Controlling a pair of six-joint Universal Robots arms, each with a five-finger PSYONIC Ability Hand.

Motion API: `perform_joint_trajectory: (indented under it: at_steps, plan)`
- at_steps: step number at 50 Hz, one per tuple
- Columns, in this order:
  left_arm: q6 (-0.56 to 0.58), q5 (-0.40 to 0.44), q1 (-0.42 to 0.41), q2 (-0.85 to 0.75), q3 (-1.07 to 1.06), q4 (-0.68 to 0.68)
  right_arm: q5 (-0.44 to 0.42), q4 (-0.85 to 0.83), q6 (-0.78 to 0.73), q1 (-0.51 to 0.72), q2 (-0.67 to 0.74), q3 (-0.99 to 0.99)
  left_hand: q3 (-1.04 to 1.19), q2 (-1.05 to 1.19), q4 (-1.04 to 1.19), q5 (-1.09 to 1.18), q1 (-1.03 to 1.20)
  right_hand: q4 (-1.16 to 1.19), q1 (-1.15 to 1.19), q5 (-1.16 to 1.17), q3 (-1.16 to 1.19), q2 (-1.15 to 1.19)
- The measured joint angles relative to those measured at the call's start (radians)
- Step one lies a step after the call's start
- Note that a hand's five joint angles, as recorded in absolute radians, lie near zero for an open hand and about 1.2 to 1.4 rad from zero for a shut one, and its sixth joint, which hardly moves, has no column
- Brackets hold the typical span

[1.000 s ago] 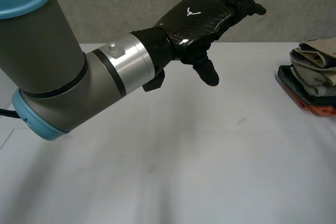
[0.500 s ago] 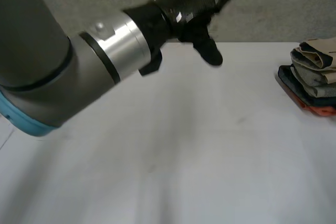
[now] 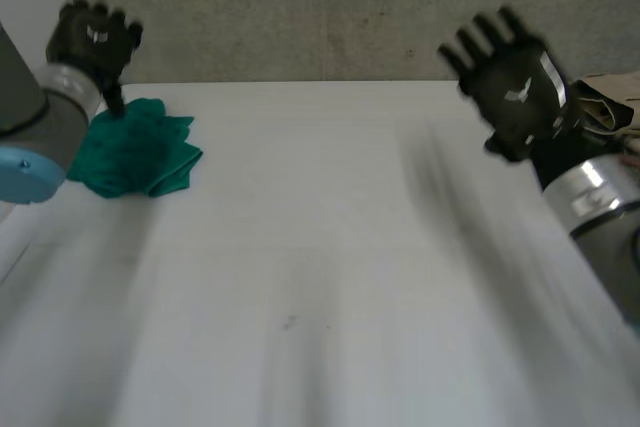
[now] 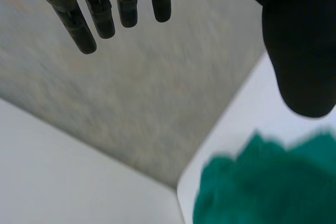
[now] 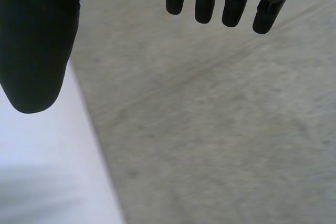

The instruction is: Fold the laundry.

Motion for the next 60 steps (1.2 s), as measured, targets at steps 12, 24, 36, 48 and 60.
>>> perform_joint_trajectory:
  at_steps: [12, 24, 36, 48, 60]
  plan:
    - [0.041, 0.301, 0.157, -0.459, 0.240, 0.115, 0.011, 0.014, -0.004, -0.008, 0.013, 0.158, 0.000, 0.000, 0.000, 0.000, 0.000, 0.000, 0.000, 0.000, 0.000, 0.000]
    - [0.034, 0.336, 0.207, -0.644, 0.447, 0.116, 0.018, 0.012, -0.003, -0.022, 0.014, 0.198, 0.182, 0.182, 0.181, 0.099, 0.205, 0.000, 0.000, 0.000, 0.000, 0.000]
    - [0.005, 0.279, 0.148, -0.544, 0.428, 0.130, 0.039, 0.014, -0.003, -0.038, 0.014, 0.202, 0.971, 0.982, 0.995, 0.858, 0.896, 0.000, 0.000, 0.000, 0.000, 0.000]
    - [-0.378, 0.204, -0.034, 0.005, 0.065, 0.203, 0.048, 0.013, 0.000, -0.039, 0.007, 0.206, 0.982, 0.992, 0.996, 0.858, 0.896, 0.000, 0.000, 0.000, 0.000, 0.000]
    - [-0.629, 0.204, -0.370, 0.236, -0.281, 0.174, 0.183, 0.037, 0.016, -0.066, -0.046, 0.191, 0.986, 0.994, 0.997, 0.878, 0.896, 0.000, 0.000, 0.000, 0.000, 0.000]
